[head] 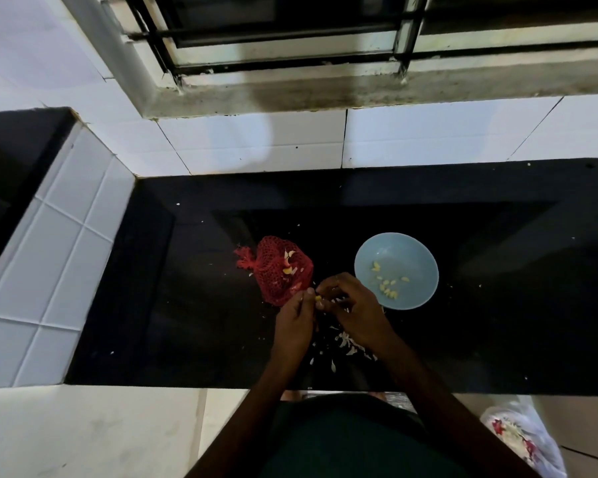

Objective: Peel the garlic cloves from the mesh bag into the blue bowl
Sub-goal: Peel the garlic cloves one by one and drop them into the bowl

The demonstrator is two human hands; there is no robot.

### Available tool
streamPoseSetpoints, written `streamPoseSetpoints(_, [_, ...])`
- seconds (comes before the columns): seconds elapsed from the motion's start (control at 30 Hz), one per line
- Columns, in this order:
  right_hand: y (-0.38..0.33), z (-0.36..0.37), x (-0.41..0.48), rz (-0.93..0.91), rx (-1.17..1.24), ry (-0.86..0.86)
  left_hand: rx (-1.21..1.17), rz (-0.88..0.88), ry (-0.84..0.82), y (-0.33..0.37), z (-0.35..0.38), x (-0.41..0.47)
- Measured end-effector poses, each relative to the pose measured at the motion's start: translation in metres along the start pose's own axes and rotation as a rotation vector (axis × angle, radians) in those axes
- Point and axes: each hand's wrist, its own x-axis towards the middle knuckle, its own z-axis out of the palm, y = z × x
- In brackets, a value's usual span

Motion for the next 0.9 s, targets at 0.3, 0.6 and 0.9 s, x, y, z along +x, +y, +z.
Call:
streamPoseSetpoints(0.3, [-0.003,-0.015,0.001,-0.020,-0.056,-0.114,0.182,0.061,-0.109,0.001,0.001,-0.003])
streamPoseSetpoints(0.6, [-0.011,-0.015,-0.001,-0.114,-0.125,-0.047,-0.112,-0.142,-0.129,0.015,0.014,-0.011])
streamPoseSetpoints(0.9, [-0.011,-0.017,-0.002,-0.061,-0.127,-0.014,0.142,0.026,-0.022,0.016,0.013,-0.009])
